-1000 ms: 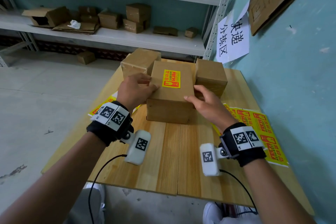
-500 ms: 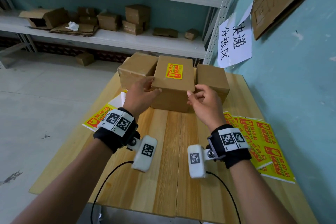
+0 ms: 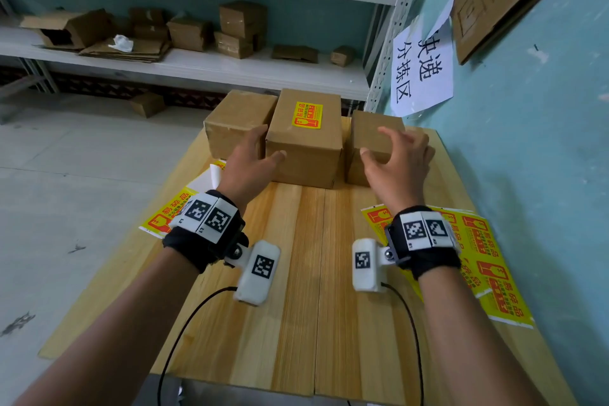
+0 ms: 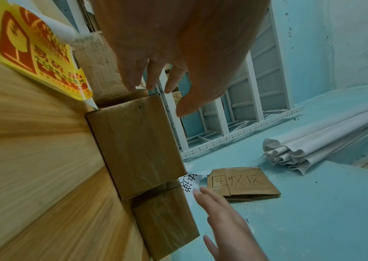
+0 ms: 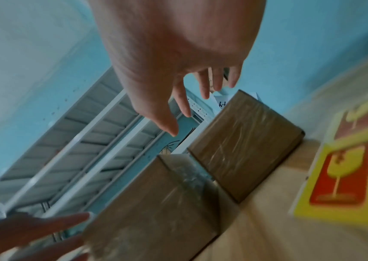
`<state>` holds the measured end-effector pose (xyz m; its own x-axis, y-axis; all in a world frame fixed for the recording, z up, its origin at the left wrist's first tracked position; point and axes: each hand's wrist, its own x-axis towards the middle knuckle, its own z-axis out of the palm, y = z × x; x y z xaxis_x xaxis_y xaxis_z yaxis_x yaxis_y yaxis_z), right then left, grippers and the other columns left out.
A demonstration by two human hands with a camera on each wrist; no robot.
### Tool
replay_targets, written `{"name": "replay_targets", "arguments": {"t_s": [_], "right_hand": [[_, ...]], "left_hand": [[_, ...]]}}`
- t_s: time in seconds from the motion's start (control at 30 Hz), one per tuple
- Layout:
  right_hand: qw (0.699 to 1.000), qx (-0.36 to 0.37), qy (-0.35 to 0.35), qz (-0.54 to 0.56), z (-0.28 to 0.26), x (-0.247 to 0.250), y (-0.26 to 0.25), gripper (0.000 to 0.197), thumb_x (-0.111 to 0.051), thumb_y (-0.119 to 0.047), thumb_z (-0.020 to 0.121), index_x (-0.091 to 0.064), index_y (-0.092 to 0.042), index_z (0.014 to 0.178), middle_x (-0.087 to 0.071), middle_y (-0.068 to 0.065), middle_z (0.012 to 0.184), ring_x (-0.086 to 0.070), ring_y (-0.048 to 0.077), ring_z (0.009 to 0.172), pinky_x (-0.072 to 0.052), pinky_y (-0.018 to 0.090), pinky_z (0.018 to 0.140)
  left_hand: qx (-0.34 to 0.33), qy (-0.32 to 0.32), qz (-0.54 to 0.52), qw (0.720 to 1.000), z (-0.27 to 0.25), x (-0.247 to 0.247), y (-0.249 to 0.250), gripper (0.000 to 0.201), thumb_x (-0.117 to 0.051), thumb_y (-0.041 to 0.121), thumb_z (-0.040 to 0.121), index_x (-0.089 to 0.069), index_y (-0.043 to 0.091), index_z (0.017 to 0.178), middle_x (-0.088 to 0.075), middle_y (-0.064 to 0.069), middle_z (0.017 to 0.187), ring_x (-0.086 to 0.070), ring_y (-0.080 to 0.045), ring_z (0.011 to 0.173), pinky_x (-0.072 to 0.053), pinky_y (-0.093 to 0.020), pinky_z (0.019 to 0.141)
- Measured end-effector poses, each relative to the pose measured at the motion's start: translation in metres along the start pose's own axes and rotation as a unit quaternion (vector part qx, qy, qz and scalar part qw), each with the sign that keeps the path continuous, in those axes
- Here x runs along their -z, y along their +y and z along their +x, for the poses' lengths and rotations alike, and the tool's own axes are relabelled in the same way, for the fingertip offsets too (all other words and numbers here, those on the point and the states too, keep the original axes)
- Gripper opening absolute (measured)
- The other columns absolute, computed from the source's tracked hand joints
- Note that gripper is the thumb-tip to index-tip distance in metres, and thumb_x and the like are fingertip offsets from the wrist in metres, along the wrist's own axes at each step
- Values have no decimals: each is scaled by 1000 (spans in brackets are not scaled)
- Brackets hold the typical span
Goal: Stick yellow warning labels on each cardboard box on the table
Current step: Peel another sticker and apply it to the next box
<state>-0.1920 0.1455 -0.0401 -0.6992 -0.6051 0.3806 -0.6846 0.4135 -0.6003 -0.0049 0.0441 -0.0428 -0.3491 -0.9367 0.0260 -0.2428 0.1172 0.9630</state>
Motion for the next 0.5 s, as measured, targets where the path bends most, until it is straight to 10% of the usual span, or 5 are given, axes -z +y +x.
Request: {"name": "replay_targets", "arguments": {"t_s": [0.2,0.4,0.5], "right_hand": [[979,-11,-142,-146,23,-7,2,63,-59,-56,89,-43,-30,144,-22,8,159,-14,35,147,-25,55,113],[985,-35,-93,-144,31,-10,-7,47,-68,-48,85,-51,-20,119,-44,16,133,-38,37,127,-42,47,94],[983,-85,-96,-132,35,-7,-5,70,-69,-47,83,-40,-17,139,-32,22,147,-31,41,135,-38,50,104]], "left_hand": [[-21,5,14,1000,-2,-1,2,51,-61,23,92,-45,26,140,-49,0,141,-45,-19,129,-42,-42,106],[-33,-9,9,999,-6,1,6,50,-57,22,94,-45,26,142,-48,1,143,-41,-16,132,-38,-36,106],[-35,-5,-6,999,-8,3,6,47,-56,21,95,-46,27,141,-51,7,133,-43,-8,119,-38,-29,95]]}}
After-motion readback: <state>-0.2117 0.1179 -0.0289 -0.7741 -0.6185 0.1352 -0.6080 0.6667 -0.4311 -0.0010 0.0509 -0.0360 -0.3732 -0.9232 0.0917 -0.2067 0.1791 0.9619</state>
